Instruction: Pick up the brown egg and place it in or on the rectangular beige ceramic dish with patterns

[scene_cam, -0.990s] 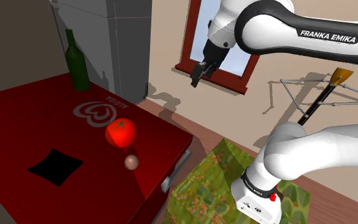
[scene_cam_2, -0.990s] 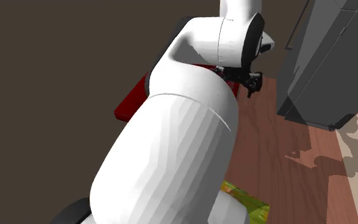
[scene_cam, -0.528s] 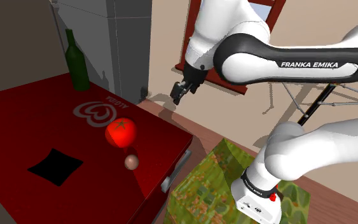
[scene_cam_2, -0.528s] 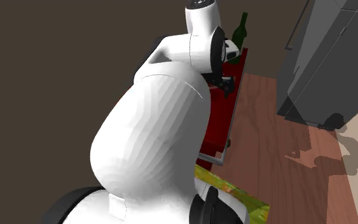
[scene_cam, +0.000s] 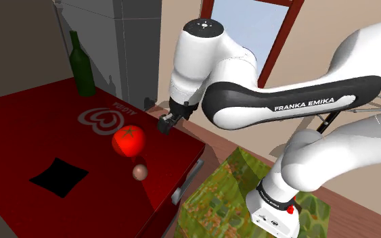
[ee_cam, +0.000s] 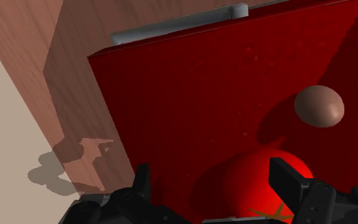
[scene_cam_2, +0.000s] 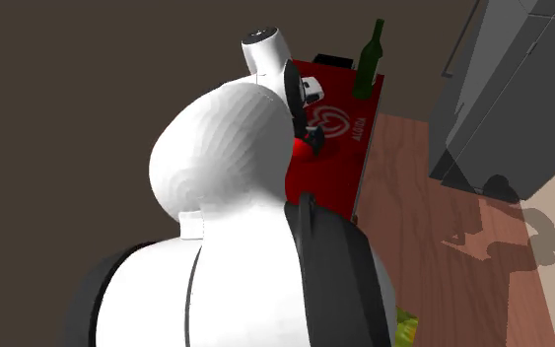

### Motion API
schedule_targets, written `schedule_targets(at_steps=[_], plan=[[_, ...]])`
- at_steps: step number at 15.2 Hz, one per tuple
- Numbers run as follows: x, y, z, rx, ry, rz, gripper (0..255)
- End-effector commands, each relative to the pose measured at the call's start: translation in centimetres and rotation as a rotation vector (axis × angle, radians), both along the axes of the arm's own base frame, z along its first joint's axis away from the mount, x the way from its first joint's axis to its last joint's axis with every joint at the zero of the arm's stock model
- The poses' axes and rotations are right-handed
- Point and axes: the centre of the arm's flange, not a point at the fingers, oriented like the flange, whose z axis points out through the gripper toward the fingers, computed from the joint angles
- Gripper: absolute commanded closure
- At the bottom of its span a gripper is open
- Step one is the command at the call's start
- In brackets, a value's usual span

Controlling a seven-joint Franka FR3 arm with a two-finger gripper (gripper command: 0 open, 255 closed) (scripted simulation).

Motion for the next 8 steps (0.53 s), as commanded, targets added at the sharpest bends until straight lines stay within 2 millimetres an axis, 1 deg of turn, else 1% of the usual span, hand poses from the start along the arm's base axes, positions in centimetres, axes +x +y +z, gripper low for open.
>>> schedule_targets(at_steps=[1, 8], plan=[[0.2, 2.4, -1.7, -0.008, -0.003, -0.002, 0], [0.8, 10.2, -7.6, -0.043, -0.014, -0.007, 0]])
